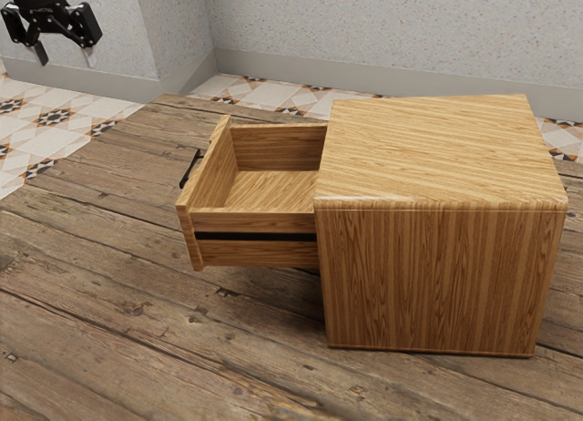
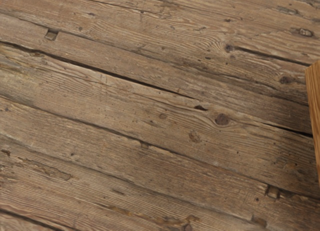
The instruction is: Push the drawer handle with one arm to close the drawer
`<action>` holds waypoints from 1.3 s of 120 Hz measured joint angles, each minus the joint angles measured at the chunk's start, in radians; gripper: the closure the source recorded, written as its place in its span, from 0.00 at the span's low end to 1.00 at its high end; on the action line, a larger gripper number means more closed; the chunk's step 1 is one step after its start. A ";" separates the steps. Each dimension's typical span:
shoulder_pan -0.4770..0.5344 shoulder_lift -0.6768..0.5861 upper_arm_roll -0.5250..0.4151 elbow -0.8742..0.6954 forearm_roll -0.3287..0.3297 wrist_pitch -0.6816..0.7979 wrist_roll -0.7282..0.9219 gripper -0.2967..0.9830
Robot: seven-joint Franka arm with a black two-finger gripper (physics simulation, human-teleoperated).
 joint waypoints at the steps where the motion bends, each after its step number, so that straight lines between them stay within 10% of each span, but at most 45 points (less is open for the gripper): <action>1: 0.000 0.000 0.000 0.000 0.000 0.000 0.000 0.25; 56: -0.026 -0.132 -0.025 0.147 -0.054 -0.051 0.004 0.25; 81: -0.161 -0.358 -0.034 -0.392 0.008 -0.010 0.005 0.25; 102: 0.135 -0.520 -0.160 -0.828 0.041 0.166 0.004 0.25; 156: 0.199 -0.421 -0.162 -0.922 0.190 0.434 0.328 0.25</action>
